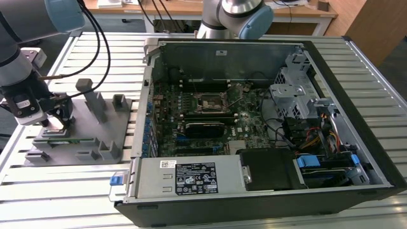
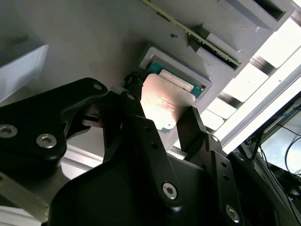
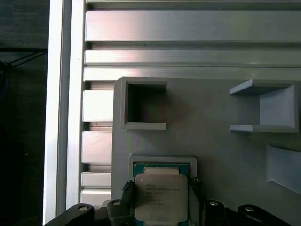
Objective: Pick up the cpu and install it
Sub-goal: 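Pick up the cpu and move it towards the insertion slot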
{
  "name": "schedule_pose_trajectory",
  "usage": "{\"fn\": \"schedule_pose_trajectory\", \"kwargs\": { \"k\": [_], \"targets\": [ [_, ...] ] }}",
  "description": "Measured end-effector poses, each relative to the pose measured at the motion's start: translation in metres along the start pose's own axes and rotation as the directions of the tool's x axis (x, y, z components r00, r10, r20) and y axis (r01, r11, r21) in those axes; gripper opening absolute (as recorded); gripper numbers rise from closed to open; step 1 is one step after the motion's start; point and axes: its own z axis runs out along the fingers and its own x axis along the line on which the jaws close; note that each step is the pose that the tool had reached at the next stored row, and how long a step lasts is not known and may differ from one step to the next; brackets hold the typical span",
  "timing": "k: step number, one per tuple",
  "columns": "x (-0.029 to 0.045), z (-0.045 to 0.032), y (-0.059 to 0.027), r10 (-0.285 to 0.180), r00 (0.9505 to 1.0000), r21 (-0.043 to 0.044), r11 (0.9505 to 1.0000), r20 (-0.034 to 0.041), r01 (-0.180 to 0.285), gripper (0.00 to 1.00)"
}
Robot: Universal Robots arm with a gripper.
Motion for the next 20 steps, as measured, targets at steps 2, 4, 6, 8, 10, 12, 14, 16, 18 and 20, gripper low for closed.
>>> {"fn": "schedule_pose_trajectory", "kwargs": {
  "k": [2,4,6,8,10,12,14,16,18,20],
  "targets": [
    [0.0001,-0.0015,0.0001,0.0,1.0,0.0,1.0,-0.0001,0.0,0.54],
    [0.0001,-0.003,0.0002,0.0,1.0,0.0,1.0,0.0001,0.0,0.54],
    [0.0001,-0.0044,0.0002,0.0,1.0,-0.0001,1.0,0.0001,0.0,0.54],
    [0.0002,-0.0063,0.0003,0.0,1.0,-0.0001,1.0,0.0001,0.0,0.54],
    [0.0001,-0.0077,0.0004,0.0,1.0,-0.0001,1.0,0.0002,0.0,0.54],
    [0.0002,-0.0085,0.0004,0.0,1.0,-0.0001,1.0,0.0002,0.0,0.54],
    [0.0003,-0.0097,0.0004,0.0,1.0,0.0,1.0,0.0,0.0,0.54],
    [0.0002,-0.0099,0.0005,0.0,1.0,-0.0002,1.0,0.0006,0.0,0.54],
    [0.0002,-0.0099,0.0005,0.0,1.0,-0.0002,1.0,0.0006,0.0,0.54],
    [0.0003,-0.011,0.0005,0.0,1.0,0.0002,1.0,0.0001,0.0,0.54]
  ]
}}
